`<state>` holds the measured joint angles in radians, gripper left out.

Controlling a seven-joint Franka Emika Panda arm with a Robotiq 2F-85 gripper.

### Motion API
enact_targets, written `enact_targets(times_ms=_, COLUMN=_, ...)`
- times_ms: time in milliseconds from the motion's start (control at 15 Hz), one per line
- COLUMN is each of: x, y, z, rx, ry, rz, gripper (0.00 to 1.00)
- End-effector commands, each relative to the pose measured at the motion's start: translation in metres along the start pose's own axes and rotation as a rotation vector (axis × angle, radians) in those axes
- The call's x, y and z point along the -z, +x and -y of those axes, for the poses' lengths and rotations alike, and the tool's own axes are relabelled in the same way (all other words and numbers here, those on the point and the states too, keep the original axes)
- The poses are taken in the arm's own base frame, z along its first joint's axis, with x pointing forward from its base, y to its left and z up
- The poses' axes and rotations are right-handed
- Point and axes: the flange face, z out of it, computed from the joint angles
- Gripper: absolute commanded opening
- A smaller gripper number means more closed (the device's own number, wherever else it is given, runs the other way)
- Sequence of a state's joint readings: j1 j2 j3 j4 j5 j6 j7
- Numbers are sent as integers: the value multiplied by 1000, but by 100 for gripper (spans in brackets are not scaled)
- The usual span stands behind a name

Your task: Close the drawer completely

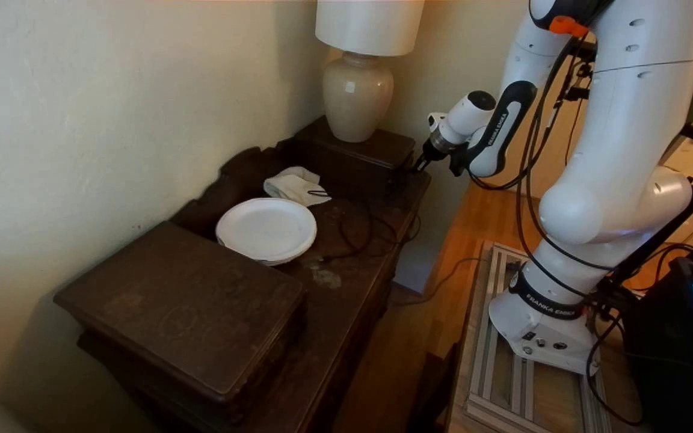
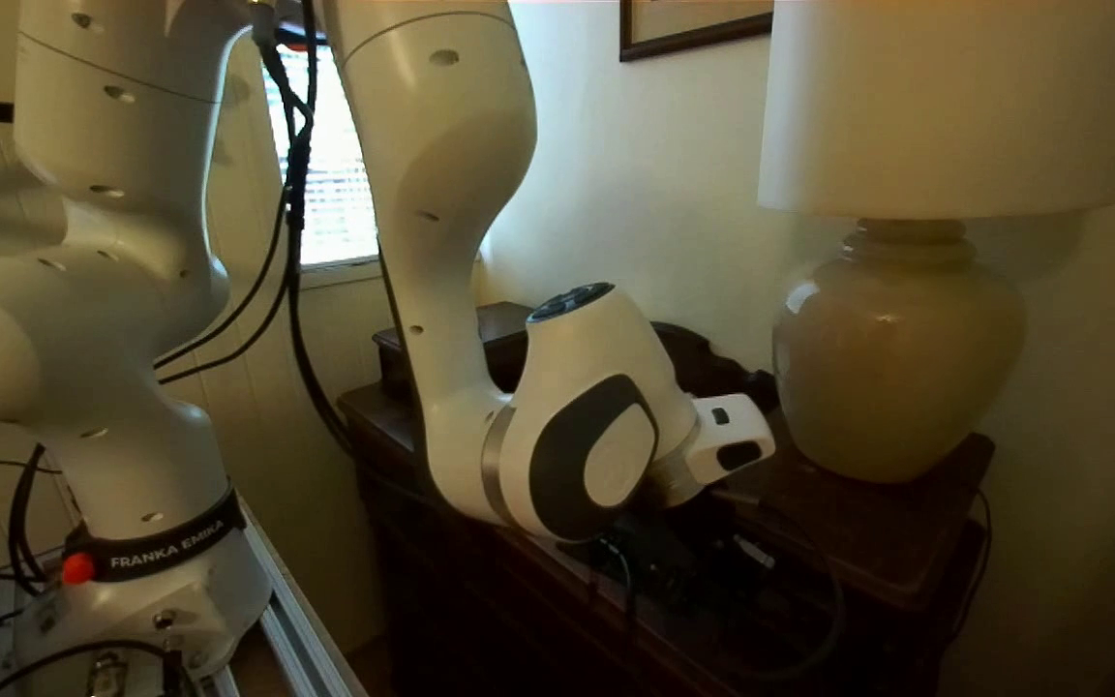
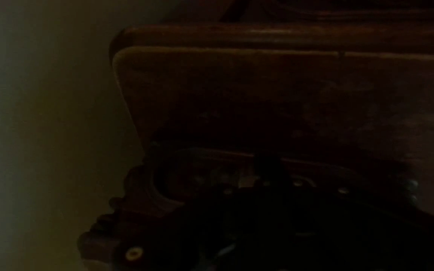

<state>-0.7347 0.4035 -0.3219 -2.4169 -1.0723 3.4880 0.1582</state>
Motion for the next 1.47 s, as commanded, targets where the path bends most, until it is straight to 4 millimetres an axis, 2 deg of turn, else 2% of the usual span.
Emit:
enact_targets(times_ms=0, x=-6, y=14, z=-4, rx=-14, ry=-5, rz=-48, gripper=0)
enact_targets(times_ms=400, x=-21, y=18, z=-5, rx=-31, ry=7, rz=-64, gripper=0)
enact_targets(times_ms=800, x=-20, y=16, z=-9, rx=-71, ry=13, rz=-113, gripper=0)
enact_targets(times_ms=1067, x=-29, y=13, z=-10, rx=-111, ry=15, rz=-140, gripper=0)
enact_targets(times_ms=1200, x=-23, y=9, z=-8, rx=-101, ry=17, rz=-129, gripper=0)
enact_targets(times_ms=1400, x=-3, y=-1, z=-4, rx=-57, ry=15, rz=-84, gripper=0)
